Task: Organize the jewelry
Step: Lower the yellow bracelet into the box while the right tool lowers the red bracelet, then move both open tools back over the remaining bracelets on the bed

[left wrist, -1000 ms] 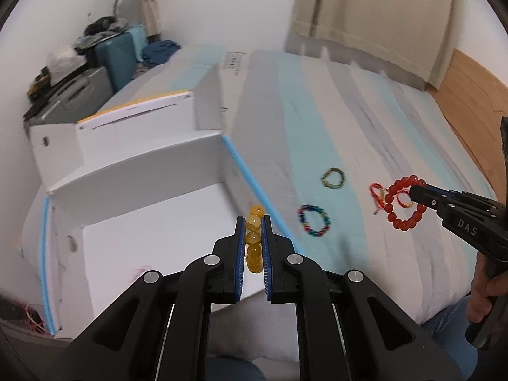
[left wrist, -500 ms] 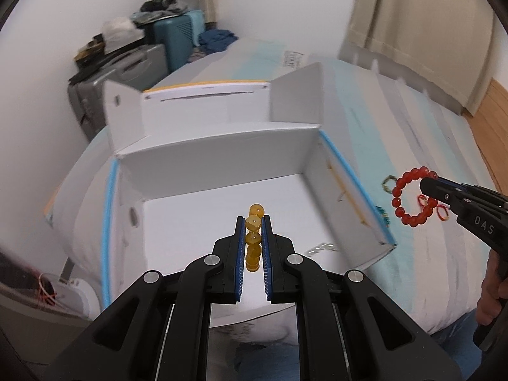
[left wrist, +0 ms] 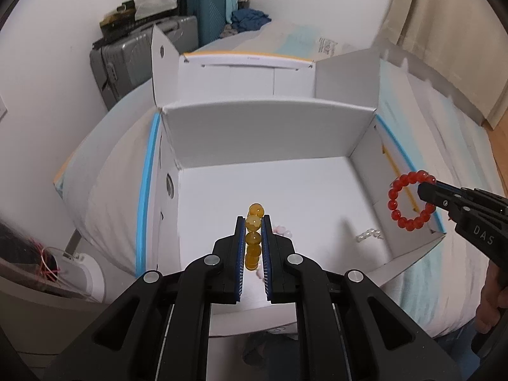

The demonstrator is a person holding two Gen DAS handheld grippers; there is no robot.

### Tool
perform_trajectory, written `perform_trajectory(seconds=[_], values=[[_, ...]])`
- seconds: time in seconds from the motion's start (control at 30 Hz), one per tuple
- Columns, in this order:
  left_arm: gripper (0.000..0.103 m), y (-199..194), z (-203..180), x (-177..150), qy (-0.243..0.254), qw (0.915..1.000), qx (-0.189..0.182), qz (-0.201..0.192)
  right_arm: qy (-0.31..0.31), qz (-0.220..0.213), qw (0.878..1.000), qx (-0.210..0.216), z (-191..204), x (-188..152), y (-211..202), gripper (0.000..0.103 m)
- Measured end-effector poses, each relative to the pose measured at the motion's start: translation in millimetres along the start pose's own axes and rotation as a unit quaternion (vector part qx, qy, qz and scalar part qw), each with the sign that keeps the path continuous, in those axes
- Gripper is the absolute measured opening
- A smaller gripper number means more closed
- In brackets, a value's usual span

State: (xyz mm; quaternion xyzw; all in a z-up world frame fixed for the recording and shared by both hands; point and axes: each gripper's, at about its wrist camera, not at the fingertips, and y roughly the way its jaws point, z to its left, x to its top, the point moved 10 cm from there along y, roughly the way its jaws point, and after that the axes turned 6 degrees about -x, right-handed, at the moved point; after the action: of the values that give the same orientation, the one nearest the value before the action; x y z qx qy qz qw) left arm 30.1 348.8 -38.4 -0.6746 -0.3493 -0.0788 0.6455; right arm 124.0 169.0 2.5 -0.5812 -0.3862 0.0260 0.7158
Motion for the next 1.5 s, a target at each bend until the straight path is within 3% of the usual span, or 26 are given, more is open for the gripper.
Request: perform_trajectory(seconds=[0.23, 0.6, 0.83, 0.97, 1.0, 1.07, 1.2, 1.3, 1.33, 1.5], values=[[0.009, 28.4, 9.5, -9.3, -0.007, 0.9996, 0.0, 0.028, -0.007, 0.032, 0.999, 0.002, 11.6, -8.5, 31.0, 0.013], [0.009, 75.1, 29.5, -33.2, -0.031, 0.9935, 0.017, 0.108, -0.018, 0.111, 0.994, -0.009, 18.5, -27.9, 80.8, 0.013], [0.01, 79.7, 27.2, -36.7, -0.03, 0.9928, 0.019, 0.114, -0.013, 0.129, 0.992, -0.005, 18.5, -33.7, 90.3, 0.013], [0.011, 74.5, 28.1, -35.5, -0.025, 0.9932, 0.027, 0.111, -0.006, 0.123, 0.992, 0.001, 18.7, -32.1, 84.0, 0.018], [0.012, 71.9, 27.3, -34.1, -0.023, 0.9936, 0.028, 0.107, -0.005, 0.119, 0.993, 0.007, 19.9, -31.0, 81.0, 0.027], [0.032, 66.2, 25.5, -29.9, -0.02, 0.9944, 0.03, 0.099, -0.004, 0.103, 0.995, 0.011, 19.7, -27.1, 70.5, 0.038], [0.048, 55.0, 19.8, -24.8, -0.012, 0.9958, 0.032, 0.085, -0.002, 0.08, 0.997, 0.019, 18.5, -21.6, 53.3, 0.057], [0.064, 50.0, 11.0, -22.6, -0.001, 0.9964, 0.036, 0.077, 0.005, 0.063, 0.998, 0.015, 8.1, -14.2, 44.2, 0.064], [0.076, 45.5, 9.1, -20.7, 0.002, 0.9967, 0.041, 0.07, 0.006, 0.057, 0.998, 0.013, 4.6, -11.8, 40.3, 0.065], [0.08, 36.2, -4.1, -10.9, 0.01, 0.9981, 0.034, 0.05, 0.015, 0.035, 0.999, 0.003, -12.1, -4.2, 20.9, 0.078]])
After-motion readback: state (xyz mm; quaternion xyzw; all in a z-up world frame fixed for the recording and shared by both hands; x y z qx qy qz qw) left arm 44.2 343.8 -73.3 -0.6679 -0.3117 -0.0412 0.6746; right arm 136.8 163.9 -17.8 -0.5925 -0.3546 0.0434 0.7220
